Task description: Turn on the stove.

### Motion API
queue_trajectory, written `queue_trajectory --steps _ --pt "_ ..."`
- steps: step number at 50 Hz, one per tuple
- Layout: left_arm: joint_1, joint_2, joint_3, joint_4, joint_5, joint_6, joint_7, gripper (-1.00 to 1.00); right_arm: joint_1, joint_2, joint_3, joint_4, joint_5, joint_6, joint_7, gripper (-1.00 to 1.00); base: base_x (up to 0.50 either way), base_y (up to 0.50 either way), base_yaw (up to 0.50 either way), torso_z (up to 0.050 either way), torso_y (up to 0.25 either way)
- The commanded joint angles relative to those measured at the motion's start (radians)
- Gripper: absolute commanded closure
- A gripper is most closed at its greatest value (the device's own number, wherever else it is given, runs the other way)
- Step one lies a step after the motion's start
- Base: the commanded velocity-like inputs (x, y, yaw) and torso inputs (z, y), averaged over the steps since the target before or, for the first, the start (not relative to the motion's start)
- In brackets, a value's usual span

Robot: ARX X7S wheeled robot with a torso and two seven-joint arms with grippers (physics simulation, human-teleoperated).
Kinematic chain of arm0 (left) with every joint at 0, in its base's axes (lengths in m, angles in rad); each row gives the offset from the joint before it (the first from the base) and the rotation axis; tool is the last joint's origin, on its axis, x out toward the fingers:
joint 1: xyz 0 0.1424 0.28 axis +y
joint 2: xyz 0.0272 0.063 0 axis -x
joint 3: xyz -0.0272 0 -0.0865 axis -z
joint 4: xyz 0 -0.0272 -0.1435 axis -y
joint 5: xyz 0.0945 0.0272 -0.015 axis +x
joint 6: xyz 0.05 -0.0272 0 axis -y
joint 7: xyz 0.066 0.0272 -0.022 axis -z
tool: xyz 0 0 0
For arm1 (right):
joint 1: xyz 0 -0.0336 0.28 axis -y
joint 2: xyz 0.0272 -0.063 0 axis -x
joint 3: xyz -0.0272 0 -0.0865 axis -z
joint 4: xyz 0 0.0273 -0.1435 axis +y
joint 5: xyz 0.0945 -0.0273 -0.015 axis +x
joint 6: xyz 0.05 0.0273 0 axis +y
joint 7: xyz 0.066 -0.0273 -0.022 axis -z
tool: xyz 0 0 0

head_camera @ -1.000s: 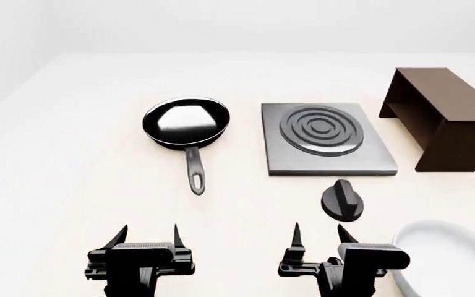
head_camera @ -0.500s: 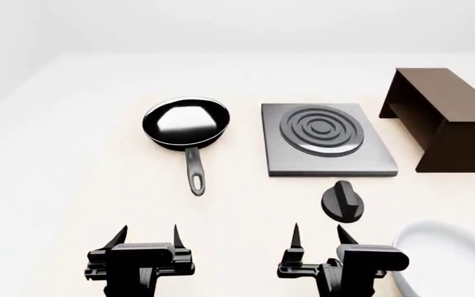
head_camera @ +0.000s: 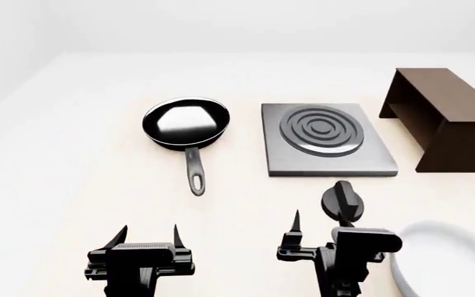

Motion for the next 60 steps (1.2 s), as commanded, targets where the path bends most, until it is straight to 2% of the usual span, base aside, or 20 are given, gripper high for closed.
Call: queue_trajectory --steps 1,16,44,60 --pt "0.004 0.008 -0.008 -0.004 0.005 0.034 0.020 -1.00 0.097 -0.028 0.002 0.087 -0.036 0.021 0.011 -1.00 0.00 0.00 0.00 0.000 0.000" --pt "0.003 0.003 0.001 -0.003 0.000 0.035 0.011 -1.00 0.305 -0.086 -0.002 0.457 -0.055 -0.056 0.031 -1.00 0.00 0.00 0.00 0.000 0.000" --pt "0.004 -0.010 0.013 -0.004 -0.010 0.040 -0.001 -1.00 0.363 -0.096 -0.016 0.608 -0.026 -0.124 0.049 -1.00 0.00 0.00 0.00 0.000 0.000" --pt "0.000 -0.015 0.020 -0.007 -0.017 0.043 -0.008 -1.00 0.447 -0.116 -0.027 0.767 -0.016 -0.174 0.060 -1.00 0.00 0.00 0.00 0.000 0.000"
